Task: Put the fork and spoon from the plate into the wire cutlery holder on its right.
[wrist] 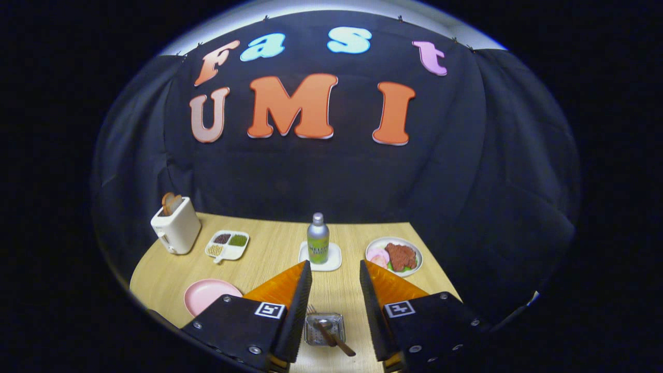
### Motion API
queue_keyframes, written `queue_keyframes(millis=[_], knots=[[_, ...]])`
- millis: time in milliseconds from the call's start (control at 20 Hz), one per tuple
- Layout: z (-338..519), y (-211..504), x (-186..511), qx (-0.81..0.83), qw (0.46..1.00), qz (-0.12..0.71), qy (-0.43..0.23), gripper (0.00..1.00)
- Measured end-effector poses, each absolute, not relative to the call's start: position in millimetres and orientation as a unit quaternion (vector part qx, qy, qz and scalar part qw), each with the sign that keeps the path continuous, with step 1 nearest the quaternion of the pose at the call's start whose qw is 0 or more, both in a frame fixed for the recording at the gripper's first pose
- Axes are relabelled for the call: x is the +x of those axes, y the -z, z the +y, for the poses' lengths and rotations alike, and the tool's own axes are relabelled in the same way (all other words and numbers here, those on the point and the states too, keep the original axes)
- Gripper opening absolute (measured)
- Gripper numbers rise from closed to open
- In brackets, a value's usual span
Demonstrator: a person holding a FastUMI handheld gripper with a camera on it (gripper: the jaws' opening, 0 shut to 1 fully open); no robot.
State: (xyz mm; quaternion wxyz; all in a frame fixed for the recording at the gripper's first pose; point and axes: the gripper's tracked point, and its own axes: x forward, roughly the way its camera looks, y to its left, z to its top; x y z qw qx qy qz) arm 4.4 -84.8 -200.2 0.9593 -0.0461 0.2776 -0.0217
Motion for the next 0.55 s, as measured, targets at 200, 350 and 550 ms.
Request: queue_keyframes(millis=[200,350,550], knots=[[-77,151,24,-0.047,0.981,0.188,0.02,0.75],[-65,110,30,-0.038,0.991,0.124,0.014,0.82],[-57,70,35,-0.022,0.998,0.06,0.008,0.86]])
